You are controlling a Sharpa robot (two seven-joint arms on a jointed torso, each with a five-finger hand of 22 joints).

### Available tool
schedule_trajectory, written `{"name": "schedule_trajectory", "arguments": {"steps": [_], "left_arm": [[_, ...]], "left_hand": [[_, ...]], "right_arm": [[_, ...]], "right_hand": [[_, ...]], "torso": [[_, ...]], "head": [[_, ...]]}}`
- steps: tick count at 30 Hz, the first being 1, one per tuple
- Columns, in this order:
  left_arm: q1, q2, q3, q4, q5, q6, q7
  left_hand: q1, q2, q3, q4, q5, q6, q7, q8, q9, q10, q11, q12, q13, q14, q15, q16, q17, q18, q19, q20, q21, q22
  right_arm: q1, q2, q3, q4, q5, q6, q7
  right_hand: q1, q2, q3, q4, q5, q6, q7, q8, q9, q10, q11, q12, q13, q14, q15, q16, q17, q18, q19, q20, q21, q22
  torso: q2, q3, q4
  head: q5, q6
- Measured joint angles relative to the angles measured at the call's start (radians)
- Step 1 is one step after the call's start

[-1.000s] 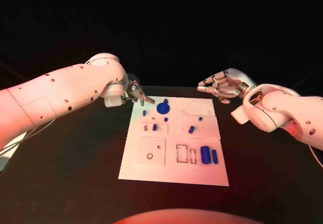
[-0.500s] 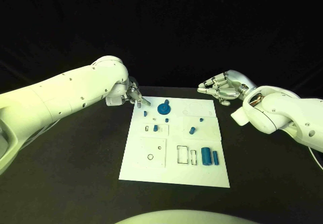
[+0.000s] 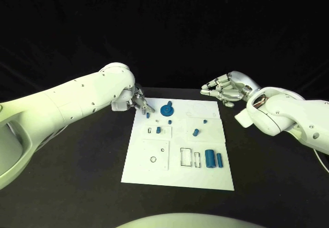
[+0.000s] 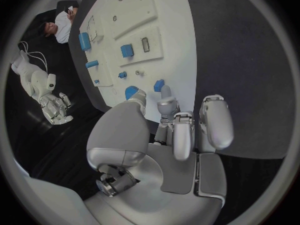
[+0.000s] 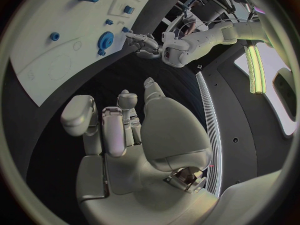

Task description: Assemble the parts on the task board

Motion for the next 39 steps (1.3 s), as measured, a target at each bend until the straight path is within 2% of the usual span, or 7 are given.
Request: {"name": "schedule_trajectory", "arguments": {"steps": [4,22,26,39], "left_arm": [[-0.003,0.007,-0.001,-0.008,-0.003,0.010,0.000],[-0.005,0.015,-0.001,-0.018,-0.019,0.006,-0.006],[-0.005,0.018,-0.001,-0.021,-0.020,-0.001,-0.008],[-0.012,0.035,-0.001,-0.037,-0.019,0.000,-0.020]], "left_hand": [[0.009,0.009,0.000,0.000,0.000,0.004,-0.004,0.005,0.002,0.004,-0.004,0.000,0.004,0.000,0.000,0.000,0.000,0.000,0.000,0.000,0.004,0.004],[0.047,0.034,0.000,0.000,0.000,0.007,-0.007,0.015,0.008,0.007,-0.007,0.006,0.006,0.000,-0.007,0.000,0.000,0.000,0.004,-0.004,0.004,0.009],[0.072,0.048,0.009,-0.009,0.000,0.007,-0.007,0.022,0.013,0.010,-0.011,0.006,0.006,0.000,-0.007,0.000,0.000,0.000,0.003,-0.004,0.004,0.011],[0.097,0.034,0.013,-0.013,0.000,0.007,-0.007,0.033,0.018,0.011,-0.011,0.006,0.006,0.000,-0.007,0.000,0.000,0.000,0.003,-0.004,0.009,0.013]], "right_arm": [[0.000,0.001,0.000,-0.001,-0.001,0.000,0.000],[0.000,0.002,0.000,-0.001,-0.002,0.002,-0.003],[0.000,0.002,0.000,-0.001,-0.002,0.003,-0.003],[0.000,0.002,0.000,0.001,0.000,0.005,-0.003]], "right_hand": [[0.012,0.008,-0.002,-0.002,0.000,0.000,0.000,0.000,0.000,0.000,0.000,0.000,0.000,0.000,0.000,0.000,0.000,0.000,0.000,0.000,0.000,0.000],[0.021,0.008,-0.001,-0.007,0.000,0.000,0.000,0.000,0.000,0.000,0.000,0.000,0.000,0.000,0.000,0.000,0.001,0.000,0.000,0.000,0.000,0.000],[0.021,0.008,-0.001,-0.007,0.000,0.000,0.000,0.000,0.000,0.000,0.000,0.000,-0.001,0.000,0.000,0.000,0.001,0.000,0.000,0.000,0.000,0.000],[0.021,0.008,-0.001,-0.007,0.000,0.000,0.000,0.000,0.000,0.000,0.000,0.000,-0.001,0.000,0.000,0.000,0.001,0.000,0.000,0.000,0.000,0.000]], "torso": [[-0.001,0.0001,-0.0001],[-0.001,0.0007,0.0000],[-0.001,0.0009,0.0000],[-0.001,0.0008,0.0001]], "head": [[0.001,-0.002],[-0.001,-0.006],[-0.003,-0.007],[-0.006,-0.014]]}}
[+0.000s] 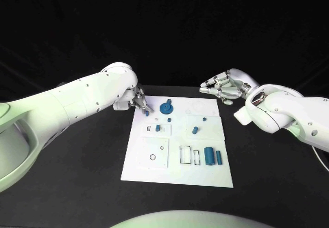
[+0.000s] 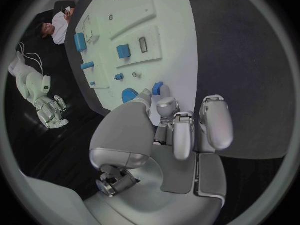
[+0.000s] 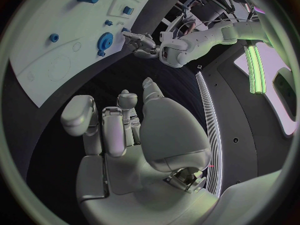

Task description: Assemble the parts on the task board

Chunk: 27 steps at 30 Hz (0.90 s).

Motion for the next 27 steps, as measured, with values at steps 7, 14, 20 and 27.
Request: {"name": "schedule_trajectory", "arguments": {"steps": [7,14,20,27], "left_arm": [[-0.003,0.004,-0.001,-0.003,0.002,0.005,-0.008],[-0.003,0.003,-0.001,-0.003,0.003,0.003,-0.012],[-0.003,0.000,-0.001,0.001,0.006,-0.021,-0.007],[-0.003,-0.022,-0.001,0.034,0.019,-0.062,0.009]], "left_hand": [[0.000,0.000,0.000,0.000,0.000,0.000,0.000,0.000,0.002,0.000,0.000,0.000,0.001,0.000,0.000,0.000,0.000,0.000,0.000,0.000,0.000,0.000],[0.107,0.026,0.070,-0.049,0.008,-0.009,-0.016,0.005,0.007,0.004,-0.004,0.000,0.000,0.001,-0.012,0.000,0.000,0.000,0.000,-0.007,0.000,0.000],[0.180,0.014,0.201,-0.042,0.010,-0.037,-0.007,0.014,0.015,-0.002,-0.009,-0.014,-0.014,0.000,-0.015,0.000,0.000,0.000,0.000,-0.014,0.000,0.000],[0.119,-0.062,0.363,-0.009,0.010,-0.038,-0.006,0.055,0.043,-0.002,-0.009,-0.018,-0.020,0.000,-0.015,0.000,0.001,0.000,0.000,-0.014,0.000,0.000]], "right_arm": [[0.000,0.000,0.000,0.000,0.000,0.001,0.000],[0.000,0.000,0.000,0.000,0.001,0.001,0.000],[0.000,0.001,0.000,-0.001,0.001,0.001,0.000],[-0.001,0.003,0.000,-0.004,0.001,0.003,-0.001]], "right_hand": [[0.000,0.000,0.000,0.000,0.000,0.000,0.000,0.000,0.000,0.000,0.000,0.000,0.000,0.000,0.000,0.000,0.000,0.000,0.000,0.000,0.000,0.000],[0.000,0.000,0.000,0.000,0.000,0.000,0.000,0.000,0.000,0.000,0.000,0.000,0.000,0.000,0.000,0.000,0.000,0.000,0.000,0.000,0.000,0.000],[0.000,0.000,0.000,0.000,0.000,0.000,0.000,0.000,0.000,0.000,0.000,0.000,0.000,0.000,0.000,0.000,0.000,0.000,0.000,0.000,0.000,0.000],[0.000,0.000,0.000,0.000,0.000,0.000,0.000,0.000,0.000,0.000,0.000,0.000,0.000,0.000,0.000,0.000,0.000,0.000,0.000,0.000,0.000,0.000]], "torso": [[0.000,0.0000,0.0002],[0.000,0.0000,0.0006],[0.000,0.0000,0.0006],[-0.001,0.0000,0.0006]], "head": [[-0.002,-0.002],[-0.002,-0.004],[-0.002,-0.007],[-0.002,-0.011]]}}
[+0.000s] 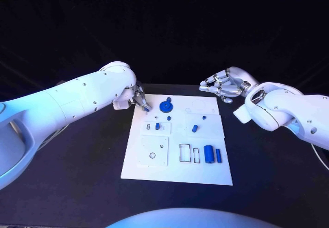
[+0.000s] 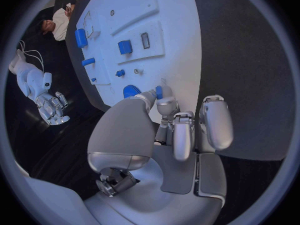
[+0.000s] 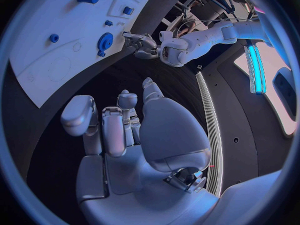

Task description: Assemble the parts on the task board

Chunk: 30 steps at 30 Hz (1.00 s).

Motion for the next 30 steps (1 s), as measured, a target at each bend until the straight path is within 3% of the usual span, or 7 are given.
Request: {"name": "schedule_trajectory", "arguments": {"steps": [5,11,15,23,30], "left_arm": [[0.000,-0.034,0.000,0.053,0.009,-0.022,0.006],[0.000,-0.102,-0.002,0.168,0.015,-0.058,0.006],[-0.002,-0.145,-0.011,0.249,0.018,-0.086,0.006],[-0.037,-0.215,-0.020,0.366,0.016,-0.140,0.006],[-0.064,-0.237,-0.025,0.397,0.009,-0.167,0.006]], "left_hand": [[-0.021,-0.021,0.044,-0.011,0.000,-0.002,-0.002,0.010,0.005,0.004,0.004,0.000,0.000,0.000,0.000,0.000,0.000,0.000,0.000,0.000,0.000,0.000],[-0.040,-0.039,0.082,-0.019,0.000,-0.005,-0.005,0.023,0.012,0.014,0.000,0.000,0.002,0.000,0.000,0.000,0.000,0.000,0.000,0.000,0.000,0.000],[-0.052,-0.046,0.101,-0.027,-0.001,-0.007,-0.003,0.028,0.015,0.015,0.000,0.009,0.007,0.000,0.000,0.000,0.000,0.000,0.000,0.000,0.000,0.000],[-0.065,-0.054,0.118,-0.032,-0.001,-0.007,-0.003,0.033,0.017,0.024,-0.002,0.012,0.011,0.000,0.000,0.000,0.000,0.000,0.000,0.000,0.007,0.000],[-0.067,-0.057,0.125,-0.037,-0.004,-0.007,-0.003,0.039,0.017,0.024,-0.002,0.012,0.012,0.000,0.000,0.000,0.000,0.000,0.000,0.000,0.006,0.001]], "right_arm": [[-0.001,0.000,0.000,0.000,0.000,0.003,-0.001],[-0.001,-0.003,0.000,0.000,0.000,0.006,-0.002],[-0.001,-0.005,-0.001,0.000,0.000,0.007,-0.004],[-0.001,-0.009,-0.002,0.000,0.001,0.010,-0.005],[-0.001,-0.009,-0.003,0.000,0.002,0.012,-0.006]], "right_hand": [[0.000,0.000,0.000,0.000,0.000,0.000,0.000,0.000,0.000,0.000,0.000,0.000,0.000,0.000,0.000,0.000,0.000,0.000,0.000,0.000,0.000,0.000],[0.004,0.004,0.000,0.000,0.000,0.000,0.000,0.004,0.000,0.000,0.000,0.000,0.000,0.000,0.000,-0.004,0.000,0.000,0.000,0.000,0.000,0.000],[0.004,0.004,0.000,0.000,0.000,0.000,0.000,0.004,0.000,0.000,0.000,0.000,0.000,0.000,0.000,-0.004,0.000,0.000,0.000,0.000,0.000,0.000],[0.004,0.004,0.000,0.000,0.000,0.000,0.000,0.004,0.000,0.000,0.000,0.000,0.000,0.000,0.000,-0.004,0.000,0.000,0.000,0.000,0.000,0.000],[0.004,0.004,0.000,0.000,0.000,0.000,0.000,0.004,0.000,0.000,0.000,0.000,0.000,0.000,0.000,-0.004,0.000,0.000,0.000,0.000,0.000,0.000]], "torso": [[-0.001,0.0006,0.0006],[-0.002,0.0006,0.0017],[-0.003,0.0009,0.0035],[-0.006,0.0006,0.0072],[-0.008,-0.0012,0.0103]], "head": [[0.000,-0.002],[0.001,-0.001],[0.001,-0.004],[0.000,-0.010],[-0.001,-0.016]]}}
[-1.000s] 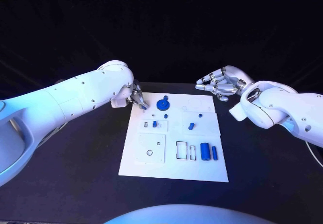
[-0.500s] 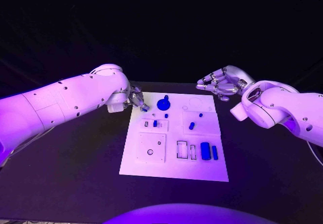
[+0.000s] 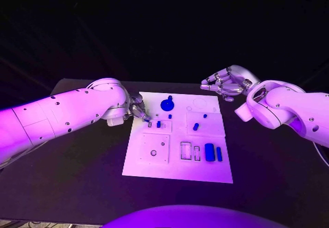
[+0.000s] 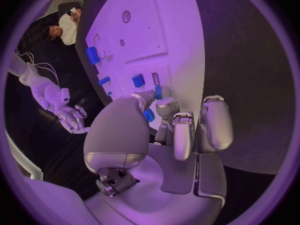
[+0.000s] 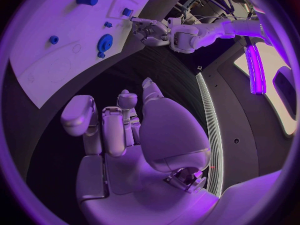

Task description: Assemble the parts on the task board

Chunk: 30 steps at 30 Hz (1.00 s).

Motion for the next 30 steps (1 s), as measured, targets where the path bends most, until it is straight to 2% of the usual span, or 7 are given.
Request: {"name": "schedule_trajectory", "arguments": {"steps": [3,11,30], "left_arm": [[-0.006,-0.004,-0.001,0.009,-0.003,-0.002,0.000],[-0.012,-0.006,-0.002,0.025,-0.006,-0.002,0.002],[-0.013,0.001,-0.002,0.022,-0.011,0.026,0.000]], "left_hand": [[-0.005,-0.005,0.003,0.000,0.000,0.002,-0.002,0.000,0.002,0.003,-0.003,0.000,-0.001,0.000,0.000,0.000,0.000,0.000,0.000,0.000,0.000,0.000],[-0.011,-0.011,0.013,-0.007,-0.001,0.004,-0.004,0.000,0.003,0.004,-0.004,0.000,-0.001,0.000,0.000,0.000,0.000,0.000,0.000,0.000,0.000,0.000],[-0.019,-0.019,0.032,-0.026,-0.008,0.006,-0.002,0.004,0.001,0.007,0.000,0.000,-0.001,0.000,0.000,0.000,0.000,0.000,0.000,0.000,0.005,0.000]], "right_arm": [[-0.001,0.000,-0.001,-0.001,0.000,0.001,0.000],[-0.002,0.001,-0.001,-0.002,0.001,0.003,-0.001],[-0.003,0.002,-0.002,-0.003,0.003,0.005,-0.002]], "right_hand": [[0.000,0.000,0.000,0.000,0.000,0.000,0.000,0.000,0.000,0.000,0.000,0.000,0.000,0.000,0.000,0.000,0.000,0.000,0.000,0.000,0.000,0.000],[0.000,0.000,0.000,0.000,0.000,0.000,0.000,0.000,0.000,0.000,0.000,0.000,0.000,0.000,0.000,0.000,0.000,0.000,0.000,0.000,0.000,0.000],[0.000,0.000,0.000,0.000,0.000,0.000,0.000,0.000,0.000,0.000,0.000,0.000,0.000,0.000,0.000,0.000,0.000,0.000,0.000,0.000,0.000,0.000]], "torso": [[0.000,0.0000,-0.0001],[0.001,0.0005,-0.0011],[0.001,0.0024,-0.0020]], "head": [[0.001,-0.002],[0.003,-0.006],[0.003,-0.011]]}}
